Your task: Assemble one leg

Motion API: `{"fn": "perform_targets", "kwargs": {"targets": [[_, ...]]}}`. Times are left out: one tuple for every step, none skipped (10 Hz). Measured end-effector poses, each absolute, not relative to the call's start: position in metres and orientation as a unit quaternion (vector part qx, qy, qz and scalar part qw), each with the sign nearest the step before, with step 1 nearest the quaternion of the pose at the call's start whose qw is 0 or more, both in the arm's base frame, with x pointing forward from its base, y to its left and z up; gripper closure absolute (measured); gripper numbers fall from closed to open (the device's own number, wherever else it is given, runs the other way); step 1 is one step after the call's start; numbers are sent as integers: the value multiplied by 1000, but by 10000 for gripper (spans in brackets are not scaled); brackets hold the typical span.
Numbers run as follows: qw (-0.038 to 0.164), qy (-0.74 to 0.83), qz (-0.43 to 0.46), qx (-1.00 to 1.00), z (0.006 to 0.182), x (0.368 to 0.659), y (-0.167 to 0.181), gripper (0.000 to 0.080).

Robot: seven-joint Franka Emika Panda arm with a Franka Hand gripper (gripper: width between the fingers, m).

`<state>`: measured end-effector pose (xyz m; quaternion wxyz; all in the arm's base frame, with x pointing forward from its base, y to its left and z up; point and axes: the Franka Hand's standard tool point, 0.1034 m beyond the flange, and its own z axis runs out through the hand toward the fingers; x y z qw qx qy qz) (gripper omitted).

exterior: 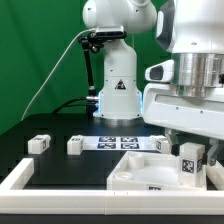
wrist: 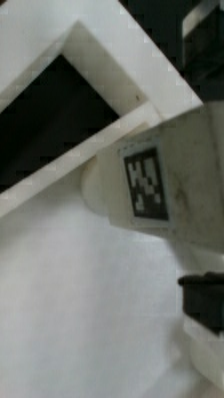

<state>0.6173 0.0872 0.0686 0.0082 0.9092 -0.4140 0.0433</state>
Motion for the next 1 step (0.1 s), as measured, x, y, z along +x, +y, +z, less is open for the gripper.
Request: {"fn": "perform_targets", "kwargs": {"targets": [[8,-414,43,909,68,617,87,181]]}}
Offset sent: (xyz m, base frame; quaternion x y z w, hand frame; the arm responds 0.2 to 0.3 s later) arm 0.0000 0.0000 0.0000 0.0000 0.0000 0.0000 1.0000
